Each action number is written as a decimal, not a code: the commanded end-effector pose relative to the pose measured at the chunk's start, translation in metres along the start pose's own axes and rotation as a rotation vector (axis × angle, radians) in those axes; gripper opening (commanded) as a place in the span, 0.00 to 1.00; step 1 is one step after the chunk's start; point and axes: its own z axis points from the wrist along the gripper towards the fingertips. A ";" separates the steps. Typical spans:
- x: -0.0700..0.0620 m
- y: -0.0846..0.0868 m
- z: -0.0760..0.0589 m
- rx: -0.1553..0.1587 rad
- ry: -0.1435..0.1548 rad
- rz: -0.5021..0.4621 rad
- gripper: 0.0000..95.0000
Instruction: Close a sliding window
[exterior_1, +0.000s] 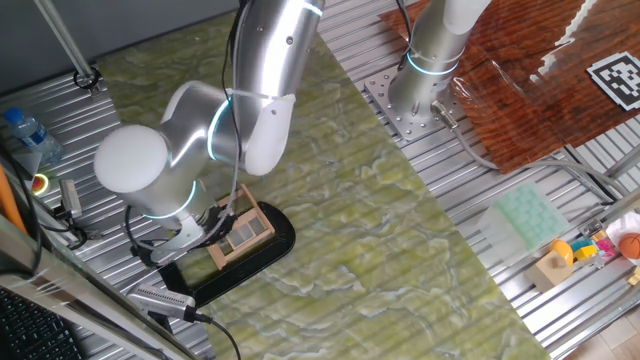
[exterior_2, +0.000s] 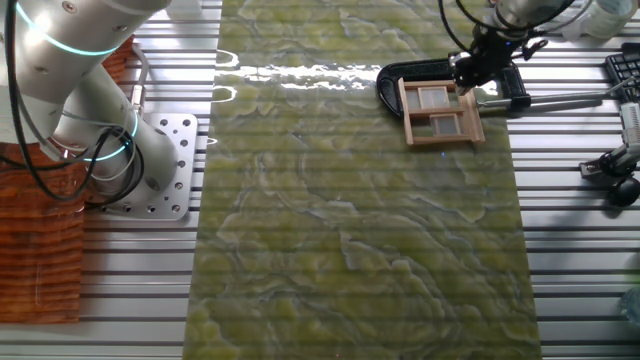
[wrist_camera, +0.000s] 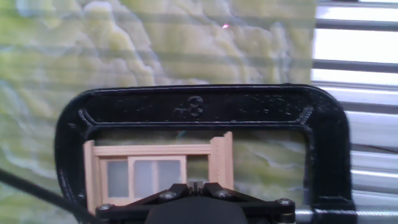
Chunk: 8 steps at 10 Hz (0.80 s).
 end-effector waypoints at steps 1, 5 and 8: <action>0.003 0.024 0.001 -0.010 -0.005 -0.012 0.00; 0.002 0.057 0.010 -0.023 -0.011 -0.024 0.00; 0.007 0.061 0.013 -0.047 -0.019 -0.001 0.00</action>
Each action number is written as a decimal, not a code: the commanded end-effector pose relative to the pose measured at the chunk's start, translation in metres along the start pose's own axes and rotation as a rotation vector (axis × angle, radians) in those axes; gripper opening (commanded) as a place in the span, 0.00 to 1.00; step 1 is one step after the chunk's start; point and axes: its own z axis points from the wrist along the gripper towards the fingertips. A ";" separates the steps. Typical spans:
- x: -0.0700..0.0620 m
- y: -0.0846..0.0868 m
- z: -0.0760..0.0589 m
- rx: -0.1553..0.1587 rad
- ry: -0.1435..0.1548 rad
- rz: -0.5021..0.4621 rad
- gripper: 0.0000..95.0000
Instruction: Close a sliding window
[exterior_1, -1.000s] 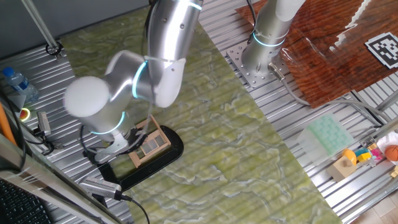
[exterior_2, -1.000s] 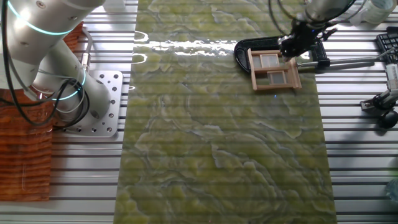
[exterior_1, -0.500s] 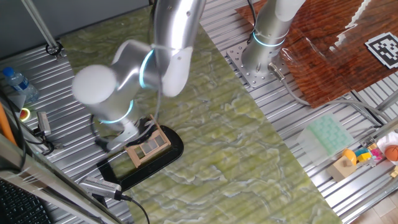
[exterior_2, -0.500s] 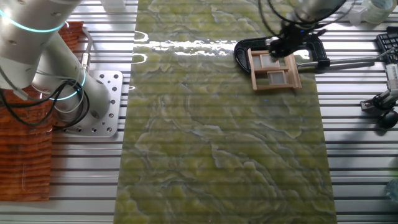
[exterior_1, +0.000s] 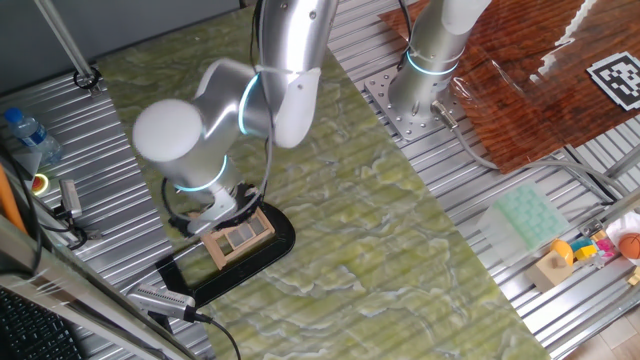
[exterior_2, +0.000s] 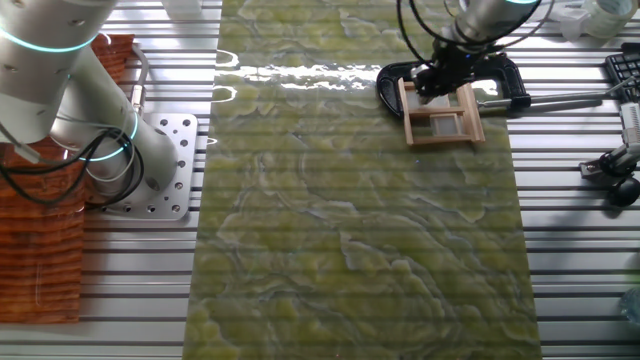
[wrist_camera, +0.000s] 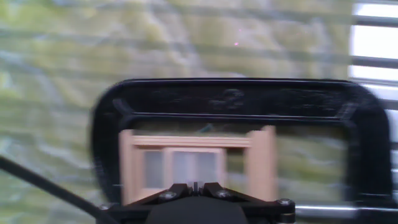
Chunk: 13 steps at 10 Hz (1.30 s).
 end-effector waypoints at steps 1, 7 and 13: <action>0.000 -0.001 0.001 -0.028 -0.006 0.059 0.00; -0.007 -0.009 -0.010 -0.037 -0.003 0.089 0.00; 0.000 0.001 -0.003 -0.063 -0.011 0.103 0.00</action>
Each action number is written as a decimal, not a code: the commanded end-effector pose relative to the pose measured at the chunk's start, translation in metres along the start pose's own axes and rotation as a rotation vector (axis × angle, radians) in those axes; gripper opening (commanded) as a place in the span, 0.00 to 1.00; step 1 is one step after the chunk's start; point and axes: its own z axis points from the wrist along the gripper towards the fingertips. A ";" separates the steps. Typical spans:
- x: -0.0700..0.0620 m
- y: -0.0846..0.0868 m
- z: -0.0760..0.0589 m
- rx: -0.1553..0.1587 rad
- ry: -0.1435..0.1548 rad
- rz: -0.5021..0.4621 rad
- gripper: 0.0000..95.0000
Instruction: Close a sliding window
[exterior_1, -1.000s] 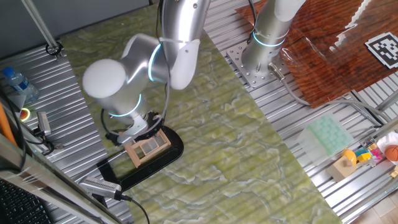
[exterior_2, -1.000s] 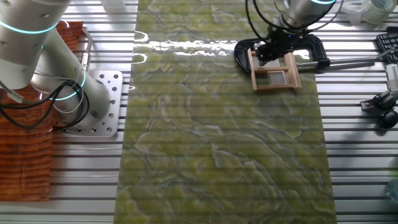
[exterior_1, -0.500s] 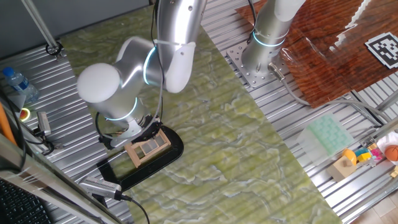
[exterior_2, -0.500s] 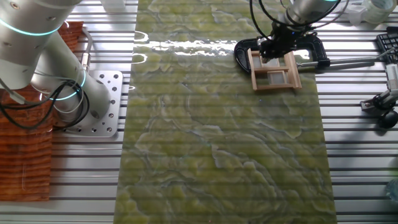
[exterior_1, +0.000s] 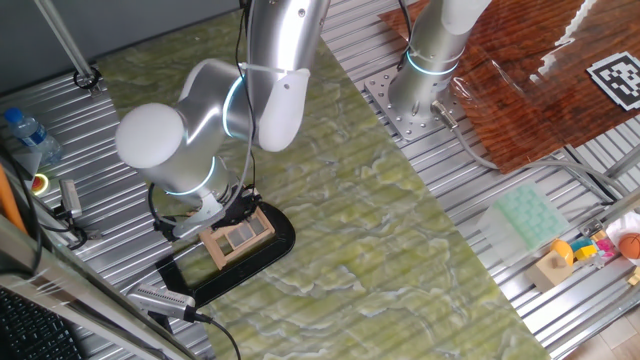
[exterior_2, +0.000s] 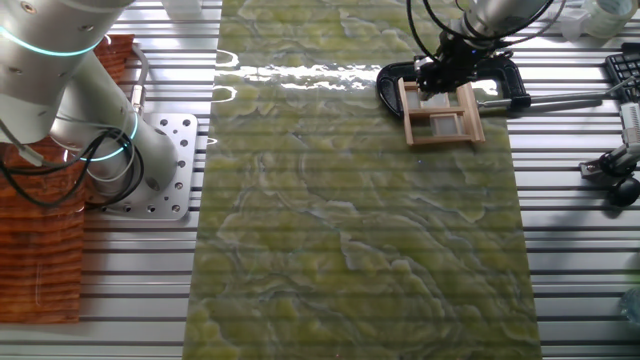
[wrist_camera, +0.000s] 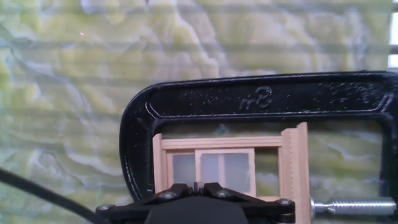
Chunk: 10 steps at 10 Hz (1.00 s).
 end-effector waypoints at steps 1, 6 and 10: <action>0.002 0.002 0.002 -0.004 -0.008 0.000 0.00; 0.001 0.001 0.001 -0.019 -0.034 0.019 0.00; -0.001 0.000 -0.003 -0.018 -0.037 0.036 0.00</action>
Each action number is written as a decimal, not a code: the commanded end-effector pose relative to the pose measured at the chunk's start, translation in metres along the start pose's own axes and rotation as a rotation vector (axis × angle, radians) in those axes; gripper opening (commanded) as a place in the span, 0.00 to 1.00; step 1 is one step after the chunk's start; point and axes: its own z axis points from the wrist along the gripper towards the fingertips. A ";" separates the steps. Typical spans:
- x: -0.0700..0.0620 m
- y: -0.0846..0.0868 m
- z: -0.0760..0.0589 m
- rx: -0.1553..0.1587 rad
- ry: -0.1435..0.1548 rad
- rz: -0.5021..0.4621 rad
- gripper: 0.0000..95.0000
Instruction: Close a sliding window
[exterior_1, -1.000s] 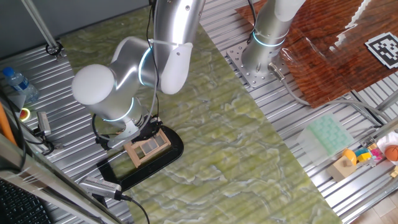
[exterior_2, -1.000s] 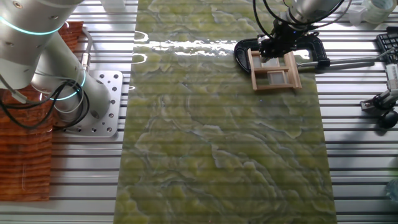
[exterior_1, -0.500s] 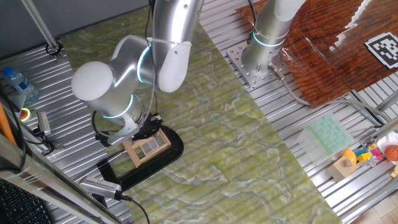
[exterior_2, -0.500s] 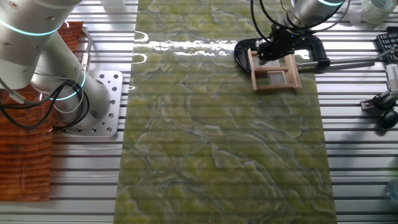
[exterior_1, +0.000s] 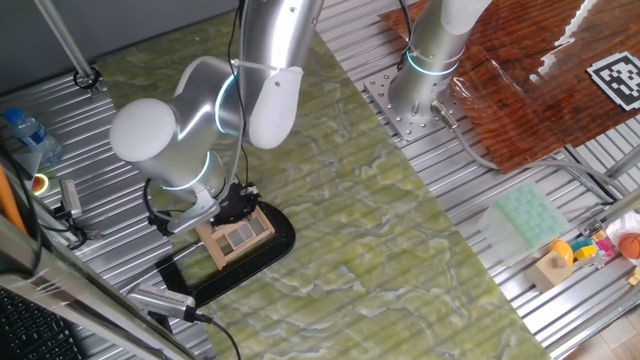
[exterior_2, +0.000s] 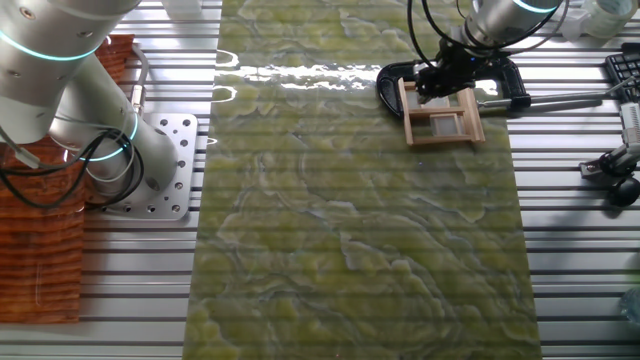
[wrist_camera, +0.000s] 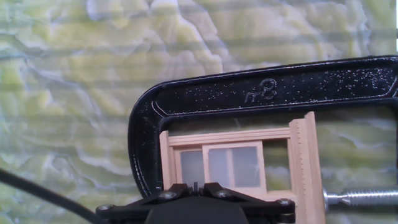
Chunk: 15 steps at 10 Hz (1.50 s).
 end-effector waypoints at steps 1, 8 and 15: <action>-0.002 -0.001 -0.003 0.001 -0.005 -0.007 0.00; -0.002 -0.001 -0.003 -0.010 0.017 0.001 0.00; -0.008 0.017 0.016 0.000 -0.002 -0.010 0.00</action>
